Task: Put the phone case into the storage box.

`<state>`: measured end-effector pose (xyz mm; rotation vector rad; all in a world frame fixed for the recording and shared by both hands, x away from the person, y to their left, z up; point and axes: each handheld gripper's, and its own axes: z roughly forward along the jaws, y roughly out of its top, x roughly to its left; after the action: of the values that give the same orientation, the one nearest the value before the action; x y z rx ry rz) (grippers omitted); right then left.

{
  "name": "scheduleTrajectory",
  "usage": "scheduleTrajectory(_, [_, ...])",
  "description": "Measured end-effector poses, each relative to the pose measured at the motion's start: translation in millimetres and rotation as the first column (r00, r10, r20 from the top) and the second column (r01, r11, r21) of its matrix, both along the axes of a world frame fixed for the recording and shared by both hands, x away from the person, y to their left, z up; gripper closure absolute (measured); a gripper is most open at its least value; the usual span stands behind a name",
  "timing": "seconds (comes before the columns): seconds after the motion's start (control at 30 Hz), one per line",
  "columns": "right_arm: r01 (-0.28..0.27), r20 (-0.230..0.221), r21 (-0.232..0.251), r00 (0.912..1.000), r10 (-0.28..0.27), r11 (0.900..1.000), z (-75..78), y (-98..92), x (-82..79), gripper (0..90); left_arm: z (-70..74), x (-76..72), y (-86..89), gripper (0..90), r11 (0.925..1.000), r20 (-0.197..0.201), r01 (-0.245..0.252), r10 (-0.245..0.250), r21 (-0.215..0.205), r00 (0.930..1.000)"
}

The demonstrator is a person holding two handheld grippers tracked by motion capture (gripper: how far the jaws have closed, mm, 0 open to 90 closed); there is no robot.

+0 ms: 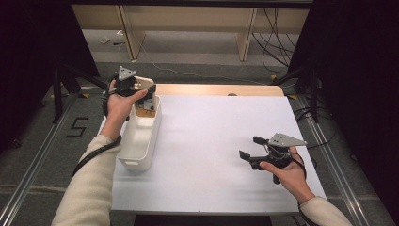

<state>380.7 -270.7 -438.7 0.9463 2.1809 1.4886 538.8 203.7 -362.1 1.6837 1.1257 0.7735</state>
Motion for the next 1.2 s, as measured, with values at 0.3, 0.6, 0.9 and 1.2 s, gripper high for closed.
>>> scheduleTrajectory(0.3, [-0.002, 0.001, 0.004, 1.0000, 0.002, 1.000, -0.5, 0.2, 0.3, 15.6, 0.2, 4.4, 0.6, 11.4, 1.0000, -0.006, -0.006, 0.006, 0.002, 1.0000])
scheduleTrajectory(0.6, [-0.001, 0.000, 0.003, 1.0000, 0.001, 1.000, -0.5, 0.1, 0.3, 15.6, -3.2, 8.0, 1.6, 11.4, 0.9999, -0.019, -0.015, 0.015, 0.004, 0.9997])
scheduleTrajectory(0.9, [-0.002, 0.000, 0.003, 1.0000, 0.002, 1.000, -0.6, 0.1, 0.3, 15.6, -5.6, 10.9, 2.4, 11.4, 0.9998, -0.027, -0.021, 0.021, 0.006, 0.9994])
scheduleTrajectory(1.2, [-0.002, 0.000, 0.002, 1.0000, 0.002, 1.000, -0.8, 0.3, 0.4, 15.7, -6.5, 13.2, 1.8, 11.3, 0.9997, -0.031, -0.024, 0.024, 0.006, 0.9992])
